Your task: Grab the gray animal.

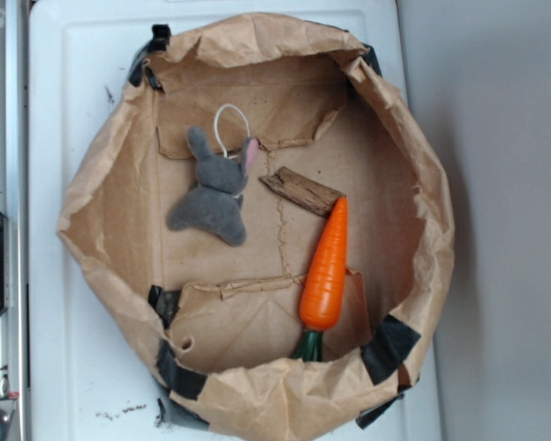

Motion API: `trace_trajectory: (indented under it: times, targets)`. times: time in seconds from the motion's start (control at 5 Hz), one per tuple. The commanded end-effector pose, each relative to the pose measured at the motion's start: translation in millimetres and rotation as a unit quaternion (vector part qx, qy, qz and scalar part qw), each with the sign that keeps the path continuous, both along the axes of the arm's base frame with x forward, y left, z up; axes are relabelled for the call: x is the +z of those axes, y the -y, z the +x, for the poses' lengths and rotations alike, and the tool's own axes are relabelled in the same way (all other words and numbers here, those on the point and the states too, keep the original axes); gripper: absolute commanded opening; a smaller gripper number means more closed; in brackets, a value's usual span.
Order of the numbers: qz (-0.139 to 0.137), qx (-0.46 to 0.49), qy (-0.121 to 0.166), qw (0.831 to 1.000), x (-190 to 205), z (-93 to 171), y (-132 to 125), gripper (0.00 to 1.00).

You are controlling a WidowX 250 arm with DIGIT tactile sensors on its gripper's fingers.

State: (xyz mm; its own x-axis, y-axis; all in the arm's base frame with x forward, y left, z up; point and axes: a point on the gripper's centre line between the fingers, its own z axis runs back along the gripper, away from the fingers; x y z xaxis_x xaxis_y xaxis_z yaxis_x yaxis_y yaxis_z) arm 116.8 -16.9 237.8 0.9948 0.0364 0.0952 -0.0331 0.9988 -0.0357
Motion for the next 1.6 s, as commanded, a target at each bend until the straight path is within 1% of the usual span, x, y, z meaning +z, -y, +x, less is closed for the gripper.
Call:
trace_trajectory:
  times: [0.0,0.2,0.4,0.6,1.2,1.4]
  targets:
    - [0.000,0.000,0.000,1.000,0.0,0.0,0.0,1.00]
    - [-0.020,0.125,-0.024,0.992,-12.2,50.0,-21.2,1.00]
    - [-0.021,0.213,-0.022,0.977,-25.9,95.5,-31.2,1.00]
    - [0.002,0.216,-0.028,0.976,-36.5,145.4,-38.1,1.00]
    - [0.002,0.216,-0.028,0.976,-36.5,145.4,-38.1,1.00]
    - [0.020,0.167,-0.046,0.985,-67.4,130.1,-33.7,1.00]
